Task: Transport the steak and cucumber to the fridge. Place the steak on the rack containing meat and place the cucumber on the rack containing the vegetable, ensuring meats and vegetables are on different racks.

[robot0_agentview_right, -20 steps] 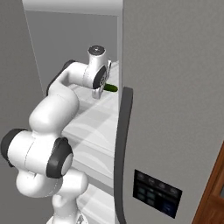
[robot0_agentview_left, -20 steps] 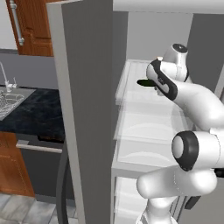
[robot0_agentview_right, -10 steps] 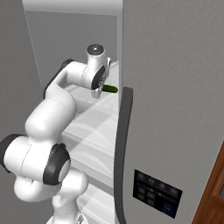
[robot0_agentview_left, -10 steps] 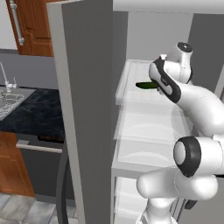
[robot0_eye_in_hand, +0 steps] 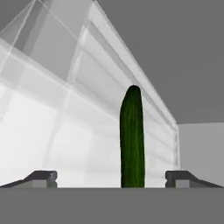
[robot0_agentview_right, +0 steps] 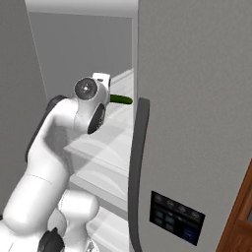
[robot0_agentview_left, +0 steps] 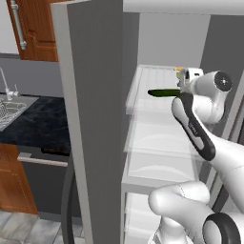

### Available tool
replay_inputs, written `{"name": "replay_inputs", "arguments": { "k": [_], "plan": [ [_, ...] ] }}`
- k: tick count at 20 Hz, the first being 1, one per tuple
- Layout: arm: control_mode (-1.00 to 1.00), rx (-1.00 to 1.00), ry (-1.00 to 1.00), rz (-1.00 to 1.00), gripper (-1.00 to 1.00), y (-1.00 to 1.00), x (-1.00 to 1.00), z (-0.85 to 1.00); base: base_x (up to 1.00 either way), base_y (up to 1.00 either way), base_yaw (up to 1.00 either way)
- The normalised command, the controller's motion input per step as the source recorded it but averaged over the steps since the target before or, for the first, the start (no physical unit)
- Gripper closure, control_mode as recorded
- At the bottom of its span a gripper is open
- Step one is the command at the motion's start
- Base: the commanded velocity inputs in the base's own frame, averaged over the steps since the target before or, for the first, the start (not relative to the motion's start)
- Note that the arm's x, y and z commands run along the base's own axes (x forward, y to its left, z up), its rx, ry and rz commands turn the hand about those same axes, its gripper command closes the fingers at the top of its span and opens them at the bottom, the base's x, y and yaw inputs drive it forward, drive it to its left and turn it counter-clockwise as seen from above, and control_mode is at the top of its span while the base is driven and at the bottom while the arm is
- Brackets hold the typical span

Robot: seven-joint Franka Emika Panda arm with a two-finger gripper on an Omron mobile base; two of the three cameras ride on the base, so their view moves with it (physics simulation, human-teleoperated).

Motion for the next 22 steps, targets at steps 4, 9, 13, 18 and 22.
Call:
{"name": "replay_inputs", "arguments": {
  "k": [4, 9, 13, 18, 22],
  "plan": [
    [-1.0, 0.0, -0.02, 0.02, -1.0, 0.09, -1.0, 0.19, 0.0, 0.0, 0.0],
    [-1.0, 0.0, -0.02, 0.09, -1.0, 0.0, -1.0, 0.59, 0.0, 0.0, 0.0],
    [-1.0, 0.0, 0.0, 0.02, -1.0, 0.09, -1.0, 0.43, 0.0, 0.0, 0.0],
    [-1.0, -0.01, 0.11, 0.0, -1.0, 0.19, -0.73, 0.09, 0.0, 0.0, 0.0],
    [-1.0, 0.0, 0.23, 0.02, -1.0, 0.1, -0.35, 0.02, 0.0, 0.0, 0.0]
  ]
}}
